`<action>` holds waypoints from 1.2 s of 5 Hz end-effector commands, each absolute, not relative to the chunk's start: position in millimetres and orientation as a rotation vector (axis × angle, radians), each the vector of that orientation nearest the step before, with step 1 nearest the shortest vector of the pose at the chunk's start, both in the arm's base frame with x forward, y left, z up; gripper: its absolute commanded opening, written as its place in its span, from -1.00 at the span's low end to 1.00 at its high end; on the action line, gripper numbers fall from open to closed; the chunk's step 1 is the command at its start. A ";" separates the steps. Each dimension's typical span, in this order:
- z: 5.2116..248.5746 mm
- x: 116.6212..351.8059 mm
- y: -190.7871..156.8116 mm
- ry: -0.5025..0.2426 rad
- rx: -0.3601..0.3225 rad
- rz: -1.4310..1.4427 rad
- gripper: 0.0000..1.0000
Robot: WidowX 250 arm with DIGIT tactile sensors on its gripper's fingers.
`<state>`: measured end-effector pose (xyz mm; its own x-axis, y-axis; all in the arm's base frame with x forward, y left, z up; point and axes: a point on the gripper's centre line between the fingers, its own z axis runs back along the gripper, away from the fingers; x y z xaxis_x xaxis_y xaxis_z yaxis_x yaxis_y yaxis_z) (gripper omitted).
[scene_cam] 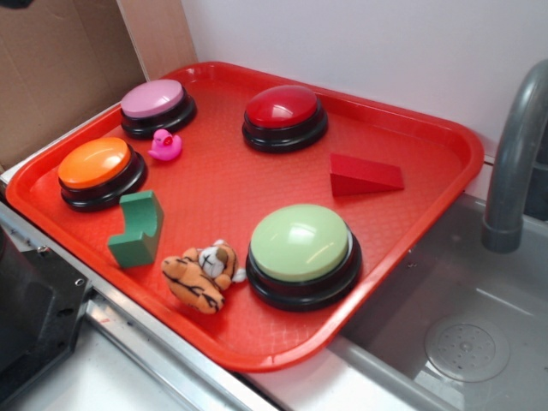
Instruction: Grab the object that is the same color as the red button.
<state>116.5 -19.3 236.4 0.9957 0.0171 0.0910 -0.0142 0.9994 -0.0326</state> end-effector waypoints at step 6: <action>112.0 283.5 -109.2 -0.016 0.030 -0.731 1.00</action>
